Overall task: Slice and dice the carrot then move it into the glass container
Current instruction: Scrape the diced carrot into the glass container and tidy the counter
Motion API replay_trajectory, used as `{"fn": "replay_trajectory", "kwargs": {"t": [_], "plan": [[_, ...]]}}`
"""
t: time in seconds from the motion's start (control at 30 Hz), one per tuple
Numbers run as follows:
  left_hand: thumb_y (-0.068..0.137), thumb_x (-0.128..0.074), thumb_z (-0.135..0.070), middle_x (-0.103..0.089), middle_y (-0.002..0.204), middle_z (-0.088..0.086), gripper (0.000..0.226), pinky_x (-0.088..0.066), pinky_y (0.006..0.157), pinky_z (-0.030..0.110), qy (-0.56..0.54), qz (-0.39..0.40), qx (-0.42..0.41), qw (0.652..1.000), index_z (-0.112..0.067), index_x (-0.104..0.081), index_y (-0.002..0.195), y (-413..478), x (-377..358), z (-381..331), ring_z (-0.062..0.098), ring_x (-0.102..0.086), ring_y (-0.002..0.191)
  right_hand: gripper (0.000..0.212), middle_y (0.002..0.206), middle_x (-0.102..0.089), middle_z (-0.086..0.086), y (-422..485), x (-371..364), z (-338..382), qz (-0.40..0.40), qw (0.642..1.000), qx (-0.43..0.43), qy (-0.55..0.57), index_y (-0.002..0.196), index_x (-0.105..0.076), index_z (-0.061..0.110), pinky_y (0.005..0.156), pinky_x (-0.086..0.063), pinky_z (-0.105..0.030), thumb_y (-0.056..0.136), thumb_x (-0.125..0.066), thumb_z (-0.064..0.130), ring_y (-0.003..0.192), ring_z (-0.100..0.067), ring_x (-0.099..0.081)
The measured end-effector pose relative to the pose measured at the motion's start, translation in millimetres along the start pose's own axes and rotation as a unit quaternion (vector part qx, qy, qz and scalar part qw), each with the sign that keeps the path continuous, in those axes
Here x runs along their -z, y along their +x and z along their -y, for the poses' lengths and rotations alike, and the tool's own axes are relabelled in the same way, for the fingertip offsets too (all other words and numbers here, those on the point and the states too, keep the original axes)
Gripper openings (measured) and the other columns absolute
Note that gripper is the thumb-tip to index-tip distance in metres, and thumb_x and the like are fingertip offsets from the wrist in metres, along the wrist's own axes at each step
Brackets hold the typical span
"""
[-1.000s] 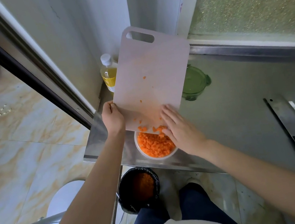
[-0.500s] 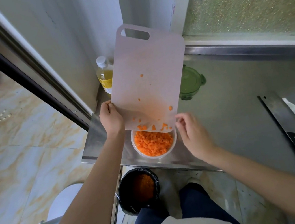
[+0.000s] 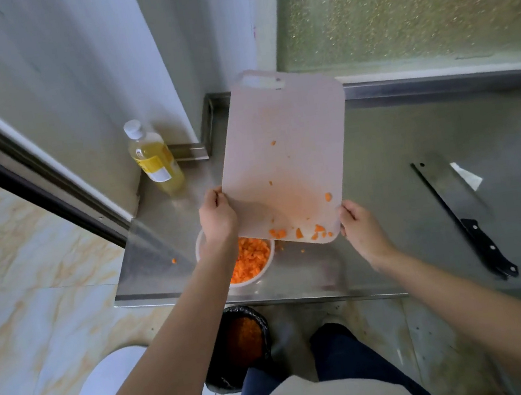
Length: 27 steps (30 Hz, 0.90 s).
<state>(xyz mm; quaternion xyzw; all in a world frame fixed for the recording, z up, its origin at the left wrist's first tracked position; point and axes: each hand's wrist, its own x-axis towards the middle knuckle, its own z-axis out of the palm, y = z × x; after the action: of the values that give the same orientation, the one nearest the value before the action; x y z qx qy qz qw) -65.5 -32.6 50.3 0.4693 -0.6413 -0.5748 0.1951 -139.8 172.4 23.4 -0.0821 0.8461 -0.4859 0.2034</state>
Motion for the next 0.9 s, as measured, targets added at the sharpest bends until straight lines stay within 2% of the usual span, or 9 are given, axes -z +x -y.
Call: {"fn": "replay_trajectory", "kwargs": {"t": [0.07, 0.2, 0.3, 0.43, 0.5, 0.6, 0.67, 0.77, 0.9], "plan": [[0.097, -0.033, -0.006, -0.060, 0.102, 0.004, 0.032, -0.038, 0.077, 0.026, 0.027, 0.040, -0.023, 0.999, -0.007, -0.061, 0.114, -9.9, -17.4, -0.1, 0.017, -0.050, 0.093, 0.033, 0.064, -0.045, 0.001, 0.8, 16.1, -12.2, -0.027, 0.999, -0.026, 0.016, 0.071, -0.045, 0.018, 0.058, -0.030, -0.025, 0.101, -0.035, 0.008, 0.059, -0.011, -0.039], [0.098, -0.038, -0.009, -0.062, 0.104, 0.004, 0.030, -0.044, 0.076, 0.028, 0.104, 0.115, -0.066, 0.986, -0.009, -0.060, 0.117, -30.2, -53.4, 2.0, 0.019, -0.055, 0.094, 0.021, 0.096, -0.059, -0.010, 2.5, 49.3, -42.1, -0.074, 0.991, -0.099, 0.053, 0.097, -0.053, 0.014, 0.073, -0.038, -0.029, 0.102, -0.033, 0.013, 0.086, -0.019, -0.051], [0.098, -0.036, -0.010, -0.056, 0.128, 0.011, 0.035, -0.038, 0.089, 0.028, 0.183, 0.144, -0.091, 0.968, -0.010, -0.053, 0.129, -38.8, -75.1, 12.6, 0.028, -0.052, 0.115, 0.022, 0.102, -0.059, -0.012, 2.3, 73.7, -61.9, -0.101, 0.985, -0.133, 0.052, 0.105, -0.054, 0.012, 0.078, -0.039, -0.031, 0.102, -0.032, 0.014, 0.093, -0.022, -0.052], [0.098, -0.038, -0.010, -0.045, 0.136, 0.012, 0.036, -0.040, 0.095, 0.035, 0.282, 0.228, -0.141, 0.921, -0.009, -0.048, 0.132, -53.5, -100.5, 30.3, 0.032, -0.050, 0.117, 0.021, 0.096, -0.057, -0.008, 0.8, 106.3, -83.2, -0.143, 0.972, -0.174, 0.062, 0.101, -0.053, 0.013, 0.064, -0.035, -0.027, 0.100, -0.033, 0.012, 0.090, -0.020, -0.048], [0.097, -0.039, -0.010, -0.043, 0.138, 0.011, 0.037, -0.034, 0.100, 0.034, 0.335, 0.267, -0.175, 0.886, -0.009, -0.048, 0.133, -56.9, -110.0, 41.8, 0.031, -0.046, 0.121, 0.022, 0.094, -0.057, -0.011, 2.0, 116.1, -91.0, -0.157, 0.967, -0.191, 0.069, 0.099, -0.056, 0.008, 0.065, -0.035, -0.027, 0.099, -0.034, 0.009, 0.089, -0.020, -0.048], [0.096, -0.039, -0.012, -0.035, 0.145, 0.007, 0.041, -0.024, 0.106, 0.033, 0.468, 0.308, -0.224, 0.797, -0.015, -0.042, 0.137, -59.3, -120.1, 55.3, 0.025, -0.032, 0.133, 0.023, 0.093, -0.059, -0.015, 6.6, 126.0, -102.2, -0.157, 0.961, -0.220, 0.056, 0.094, -0.058, 0.004, 0.070, -0.035, -0.029, 0.097, -0.035, 0.007, 0.086, -0.024, -0.051], [0.095, -0.039, -0.012, -0.029, 0.147, 0.005, 0.043, -0.020, 0.108, 0.033, 0.518, 0.311, -0.247, 0.758, -0.017, -0.038, 0.138, -61.9, -122.7, 59.8, 0.023, -0.024, 0.136, 0.022, 0.086, -0.056, -0.014, 9.2, 129.9, -107.3, -0.142, 0.959, -0.238, 0.056, 0.092, -0.056, 0.006, 0.062, -0.033, -0.028, 0.097, -0.034, 0.006, 0.075, -0.024, -0.050], [0.091, -0.043, -0.012, -0.031, 0.143, 0.004, 0.043, -0.022, 0.106, 0.033, 0.529, 0.303, -0.258, 0.750, -0.018, -0.041, 0.134, -62.3, -124.3, 61.5, 0.023, -0.025, 0.134, 0.025, 0.073, -0.048, -0.013, 11.5, 134.0, -111.0, -0.098, 0.959, -0.257, 0.063, 0.082, -0.051, 0.007, 0.054, -0.030, -0.026, 0.099, -0.032, 0.004, 0.058, -0.016, -0.038], [0.092, -0.042, -0.014, -0.031, 0.144, 0.001, 0.042, -0.022, 0.106, 0.033, 0.533, 0.301, -0.251, 0.750, -0.021, -0.041, 0.133, -62.9, -124.6, 61.2, 0.021, -0.025, 0.134, 0.036, 0.065, -0.045, -0.007, 10.1, 135.1, -109.7, -0.031, 0.951, -0.295, 0.083, 0.068, -0.047, 0.009, 0.047, -0.043, -0.015, 0.101, -0.032, 0.007, 0.059, -0.014, -0.042]]}}
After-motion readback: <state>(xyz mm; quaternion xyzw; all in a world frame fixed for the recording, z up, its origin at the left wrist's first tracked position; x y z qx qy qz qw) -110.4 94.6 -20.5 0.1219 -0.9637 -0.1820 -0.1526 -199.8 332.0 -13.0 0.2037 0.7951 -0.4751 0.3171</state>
